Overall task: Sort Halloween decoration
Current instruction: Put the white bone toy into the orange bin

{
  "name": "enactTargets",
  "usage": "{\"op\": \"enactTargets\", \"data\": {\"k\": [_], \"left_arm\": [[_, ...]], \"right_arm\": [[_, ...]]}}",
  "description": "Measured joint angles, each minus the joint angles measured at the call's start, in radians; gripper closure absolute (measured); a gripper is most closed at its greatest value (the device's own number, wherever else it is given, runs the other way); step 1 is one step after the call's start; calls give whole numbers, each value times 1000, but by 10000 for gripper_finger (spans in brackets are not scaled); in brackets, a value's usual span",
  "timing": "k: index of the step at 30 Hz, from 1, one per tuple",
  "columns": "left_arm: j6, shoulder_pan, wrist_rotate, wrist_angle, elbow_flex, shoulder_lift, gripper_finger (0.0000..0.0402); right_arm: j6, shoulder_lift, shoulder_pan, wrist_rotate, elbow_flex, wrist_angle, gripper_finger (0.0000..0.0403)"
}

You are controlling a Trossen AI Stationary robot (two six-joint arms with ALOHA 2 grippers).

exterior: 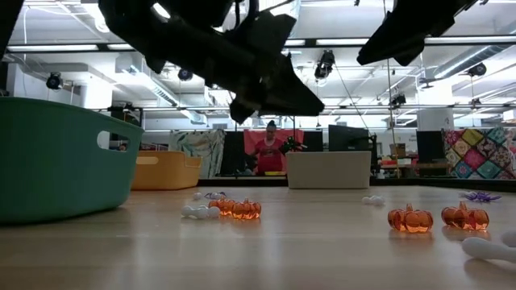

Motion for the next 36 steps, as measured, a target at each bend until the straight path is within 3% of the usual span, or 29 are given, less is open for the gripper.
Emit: {"op": "enactTargets", "data": {"k": [9, 16, 36], "left_arm": [[-11, -4, 10, 3, 66, 104, 352], [-16, -8, 17, -90, 155, 187, 352], [11, -11, 82, -218, 312, 308, 352]], "right_arm": [[-25, 0, 0, 4, -1, 1, 344], [-38, 0, 0, 5, -7, 8, 344], [-44, 1, 0, 4, -81, 110, 344]]}}
